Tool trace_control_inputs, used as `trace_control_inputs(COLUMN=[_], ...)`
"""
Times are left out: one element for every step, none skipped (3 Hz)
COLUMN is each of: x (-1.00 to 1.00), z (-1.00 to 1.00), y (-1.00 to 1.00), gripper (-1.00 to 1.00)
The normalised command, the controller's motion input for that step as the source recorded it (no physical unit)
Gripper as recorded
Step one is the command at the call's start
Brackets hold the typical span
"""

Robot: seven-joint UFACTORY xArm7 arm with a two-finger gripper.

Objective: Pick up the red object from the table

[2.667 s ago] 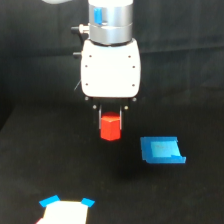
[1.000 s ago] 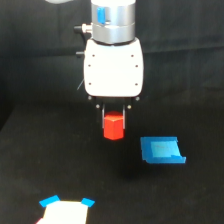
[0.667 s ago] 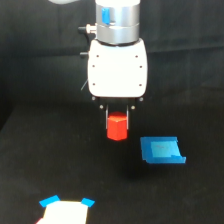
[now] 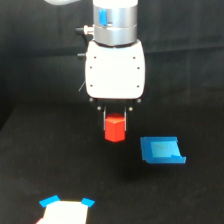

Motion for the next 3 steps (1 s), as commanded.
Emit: trace_control_inputs(x=[0.03,-0.05,-0.40], z=[-0.36,-0.15,0.87], y=[-0.49,-0.12,-0.33], gripper=[-0.71,-1.00,-0.99])
